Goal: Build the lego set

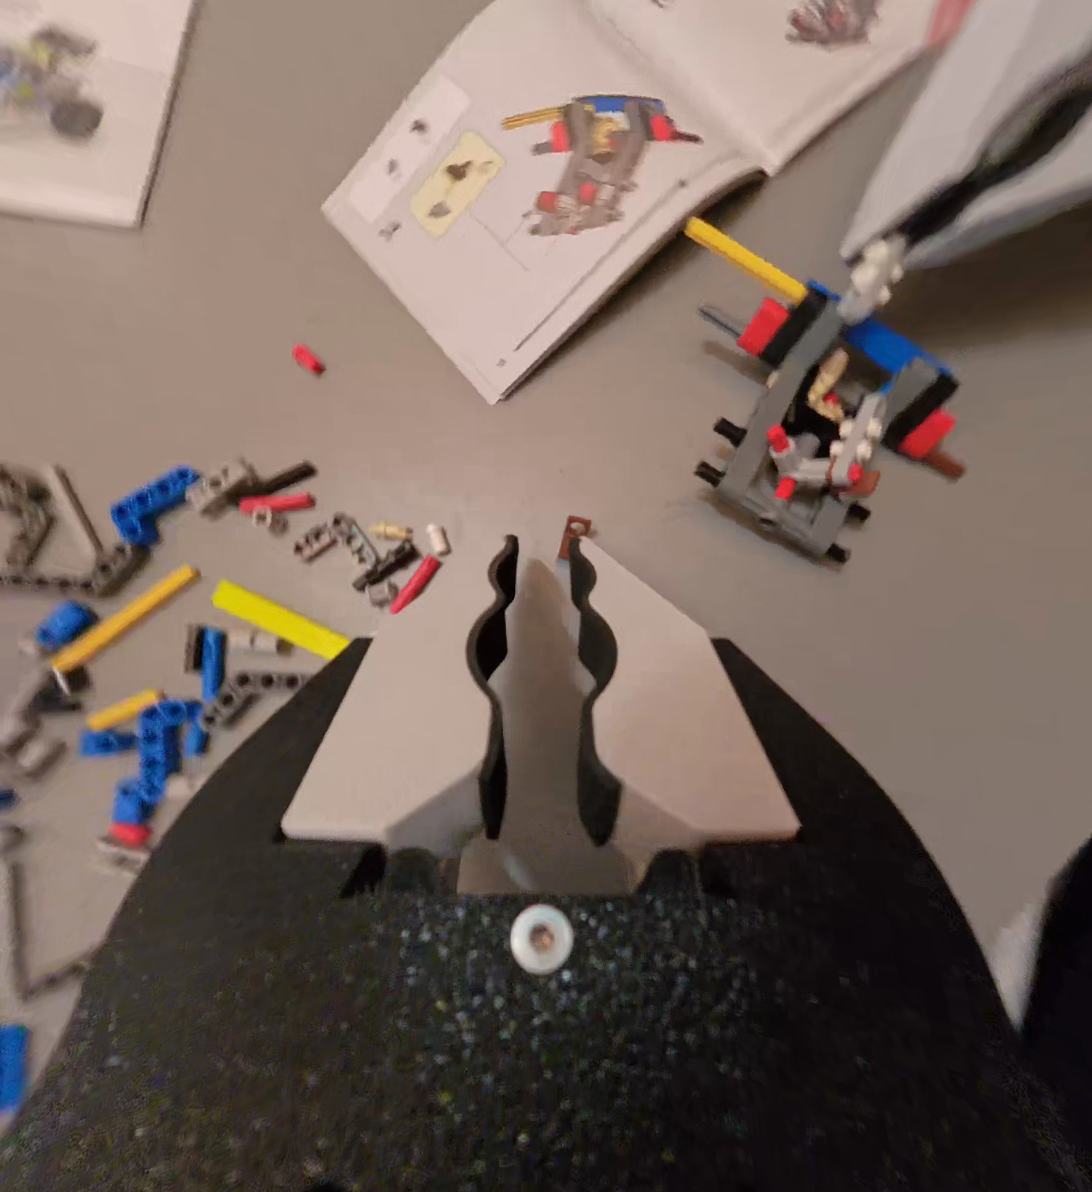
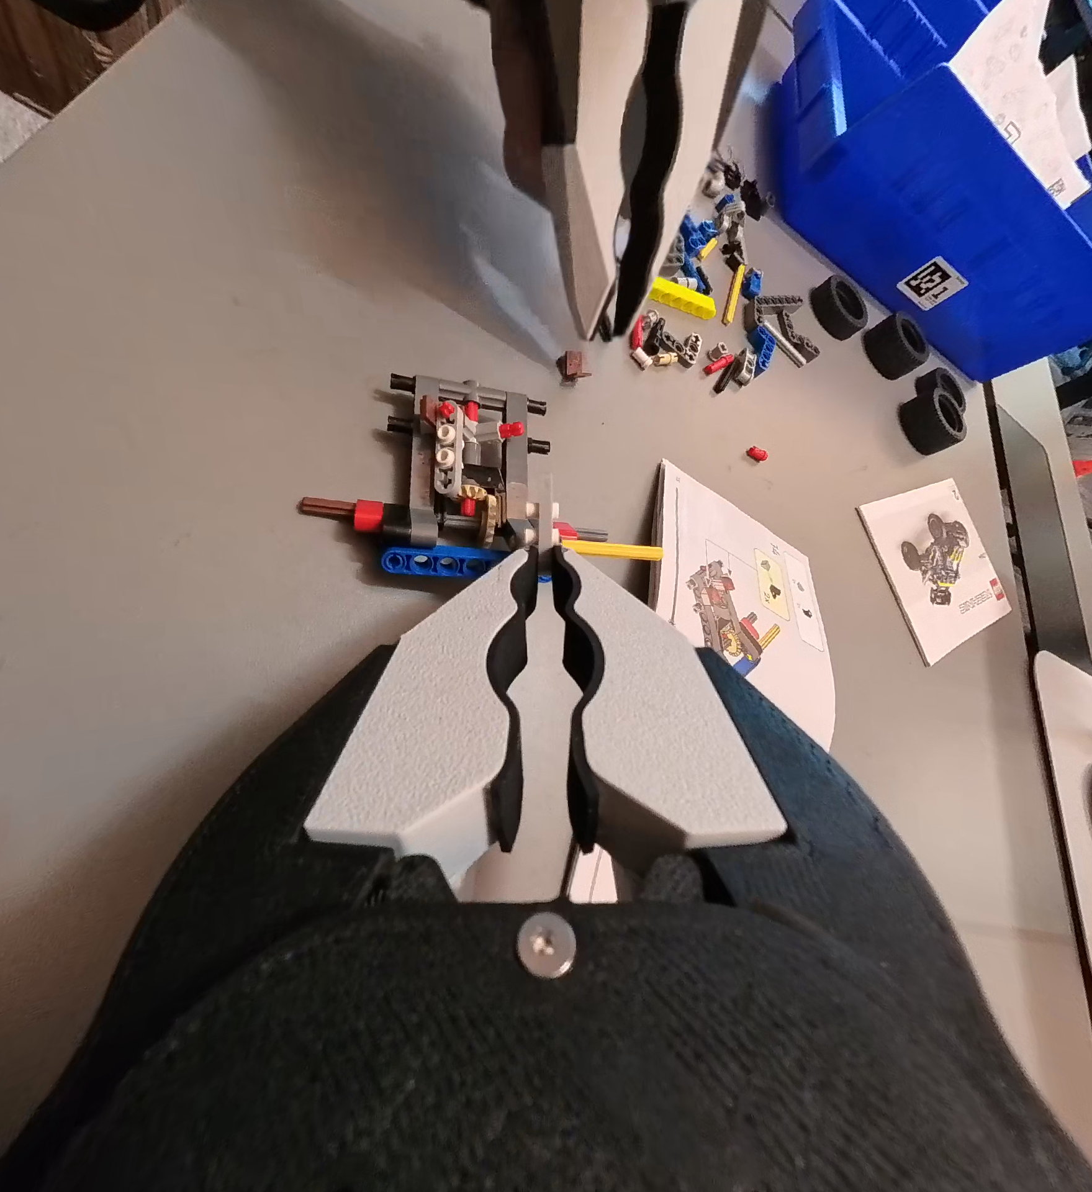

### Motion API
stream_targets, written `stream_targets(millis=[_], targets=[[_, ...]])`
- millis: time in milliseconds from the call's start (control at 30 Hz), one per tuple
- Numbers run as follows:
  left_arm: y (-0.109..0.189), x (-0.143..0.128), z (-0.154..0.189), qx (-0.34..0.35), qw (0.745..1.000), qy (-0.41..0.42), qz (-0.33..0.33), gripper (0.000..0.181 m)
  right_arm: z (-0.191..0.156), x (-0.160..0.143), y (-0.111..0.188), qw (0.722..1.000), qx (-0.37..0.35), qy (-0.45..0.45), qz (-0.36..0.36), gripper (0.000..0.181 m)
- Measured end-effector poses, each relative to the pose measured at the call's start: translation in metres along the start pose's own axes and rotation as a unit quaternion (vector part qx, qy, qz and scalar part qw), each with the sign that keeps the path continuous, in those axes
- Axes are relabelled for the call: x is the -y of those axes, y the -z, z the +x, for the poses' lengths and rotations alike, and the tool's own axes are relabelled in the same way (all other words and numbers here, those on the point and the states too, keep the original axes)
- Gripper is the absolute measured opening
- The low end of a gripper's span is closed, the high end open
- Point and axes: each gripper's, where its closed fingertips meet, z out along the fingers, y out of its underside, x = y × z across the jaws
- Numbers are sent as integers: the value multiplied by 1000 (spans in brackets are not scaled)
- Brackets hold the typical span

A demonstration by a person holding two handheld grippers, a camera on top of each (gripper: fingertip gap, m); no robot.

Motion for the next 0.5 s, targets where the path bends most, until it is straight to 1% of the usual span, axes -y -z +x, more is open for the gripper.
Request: stream_targets(millis=[67, 167, 267, 333, 367, 400, 500], targets=[[4, -1, -1, -1, 996, 85, 14, 15, 1, 0, 1, 1000, -2, -1, 1, 1], [4, -5, 2, -12, 982, 183, 40, 18, 1, 0, 1, 1000, -2, -2, 2, 1], [0, -11, 1, -7, 970, 235, 55, 21, 1, 0, 1, 1000, -3, -1, 2, 1], [-3, -5, 5, -13, 969, 235, 79, 21, 1, 1, 1, 1000, -2, -1, 5, 1], [-5, -2, 8, -15, 971, 221, 85, 23, 1, 1, 1, 1000, -2, 0, 4, 1], [-8, -4, 9, -7, 978, 196, 78, 23, 0, 1, 1, 1000, -1, 0, 4, 1], [-12, -11, 5, 46, 992, 107, 39, 14, 0, 1, 0, 1000, 1, -1, 5, 1]])
